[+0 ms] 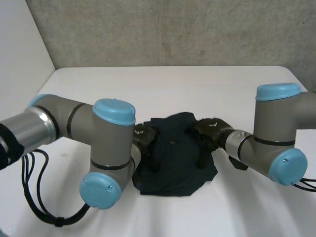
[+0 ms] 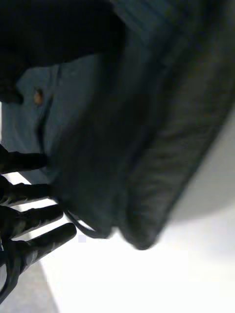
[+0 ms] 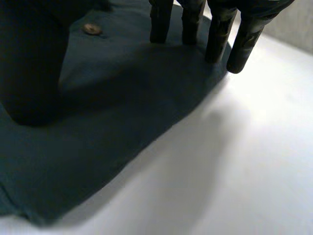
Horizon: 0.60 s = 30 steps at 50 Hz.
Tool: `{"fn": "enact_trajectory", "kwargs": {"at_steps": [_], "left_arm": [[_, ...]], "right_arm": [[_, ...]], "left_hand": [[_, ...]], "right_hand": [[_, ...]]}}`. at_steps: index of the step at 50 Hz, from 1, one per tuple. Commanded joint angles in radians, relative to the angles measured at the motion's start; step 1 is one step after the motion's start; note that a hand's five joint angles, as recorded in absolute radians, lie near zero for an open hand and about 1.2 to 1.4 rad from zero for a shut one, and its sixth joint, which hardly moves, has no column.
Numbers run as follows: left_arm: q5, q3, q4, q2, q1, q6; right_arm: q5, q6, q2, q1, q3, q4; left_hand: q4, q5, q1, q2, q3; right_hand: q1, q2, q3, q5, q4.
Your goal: Fold the shorts.
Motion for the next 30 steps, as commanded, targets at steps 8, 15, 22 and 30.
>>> {"fn": "enact_trajectory", "kwargs": {"at_steps": [8,15,22,30], "left_arm": [[-0.041,-0.016,-0.02,0.184,-0.001,0.006],[-0.047,-0.025,-0.026,0.416,0.044,0.013],[-0.001,-0.011,-0.11,0.629,0.249,0.023],[0.102,-0.005,-0.173,0.672,0.309,0.013]], "right_arm": [[0.092,-0.041,-0.18,-0.007,0.015,-0.054],[0.256,0.049,-0.381,-0.014,0.018,-0.151],[0.424,0.054,-0.481,-0.019,0.017,-0.136],[0.415,0.058,-0.513,-0.048,-0.003,-0.058]], "left_hand": [[0.002,-0.014,0.012,0.005,-0.003],[-0.001,-0.017,0.009,0.002,-0.006],[0.016,0.0,0.027,0.02,0.011],[-0.019,-0.035,-0.009,-0.016,-0.024]], "right_hand": [[-0.01,-0.04,-0.036,-0.056,-0.057],[-0.01,-0.04,-0.036,-0.056,-0.057],[-0.01,-0.04,-0.036,-0.056,-0.057],[-0.01,-0.04,-0.036,-0.056,-0.057]]}}
